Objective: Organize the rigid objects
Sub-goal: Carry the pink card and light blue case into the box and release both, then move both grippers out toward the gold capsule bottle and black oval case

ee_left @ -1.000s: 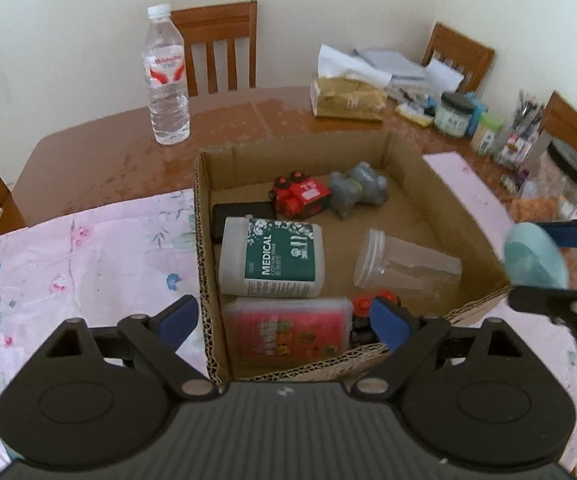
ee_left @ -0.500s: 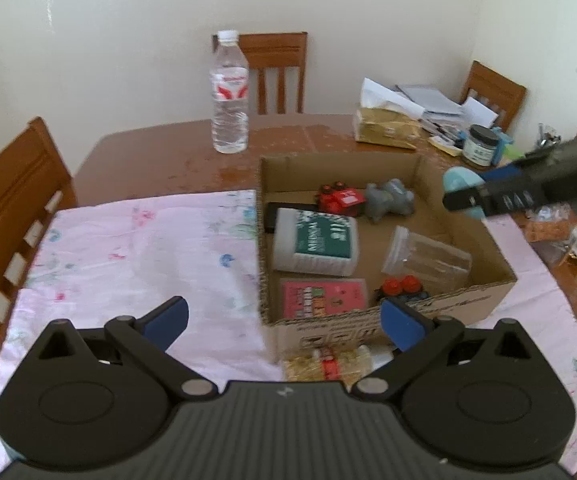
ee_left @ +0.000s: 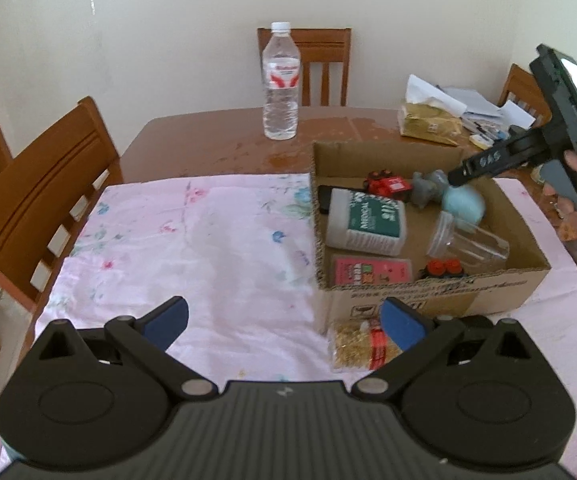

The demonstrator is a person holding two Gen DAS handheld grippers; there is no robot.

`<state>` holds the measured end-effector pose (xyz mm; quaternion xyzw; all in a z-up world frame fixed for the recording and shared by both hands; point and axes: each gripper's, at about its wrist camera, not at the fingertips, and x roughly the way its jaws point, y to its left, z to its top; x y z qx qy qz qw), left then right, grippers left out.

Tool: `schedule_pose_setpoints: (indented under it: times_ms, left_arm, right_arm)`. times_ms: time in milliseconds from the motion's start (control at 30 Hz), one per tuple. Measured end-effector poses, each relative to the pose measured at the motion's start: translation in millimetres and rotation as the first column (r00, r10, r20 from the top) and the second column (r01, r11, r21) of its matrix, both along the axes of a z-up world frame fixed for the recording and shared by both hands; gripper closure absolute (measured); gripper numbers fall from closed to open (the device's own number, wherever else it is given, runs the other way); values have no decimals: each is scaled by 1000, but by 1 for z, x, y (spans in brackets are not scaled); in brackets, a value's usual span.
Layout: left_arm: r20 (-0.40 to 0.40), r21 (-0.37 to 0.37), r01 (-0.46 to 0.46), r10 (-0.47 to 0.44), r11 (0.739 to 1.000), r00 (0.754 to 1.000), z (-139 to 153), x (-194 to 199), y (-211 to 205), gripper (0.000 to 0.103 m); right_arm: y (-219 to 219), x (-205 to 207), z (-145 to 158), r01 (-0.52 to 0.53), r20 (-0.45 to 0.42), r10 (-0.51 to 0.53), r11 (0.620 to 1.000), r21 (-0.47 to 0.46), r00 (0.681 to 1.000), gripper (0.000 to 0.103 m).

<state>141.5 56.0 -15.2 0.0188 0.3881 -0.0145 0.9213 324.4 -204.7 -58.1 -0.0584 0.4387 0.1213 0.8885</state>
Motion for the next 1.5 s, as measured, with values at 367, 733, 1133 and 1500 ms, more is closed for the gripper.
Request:
schedule_pose_setpoints:
  times_ms: [367,733,1133,1500]
  left_arm:
    - [-16,19,13,-13,1000,1000,-4,1,2,1]
    - [-15,10,71,-70,997,997,-6,0,2,1]
    - [-23,13,103,-102,995,994,-15,1,13,1]
    - [-51,12,153,-152,988,987,-26,3,27,1]
  right_arm:
    - [0,-22,27,70,63,-67,996,-49,996,0]
    - [2,-76,39,151,61,-149,988,-34,987,0]
    - [3,-153,21,215,81,-219,975,54,972,0]
    - [44,-161,-53,239,-59,-239,971,-6,969,0]
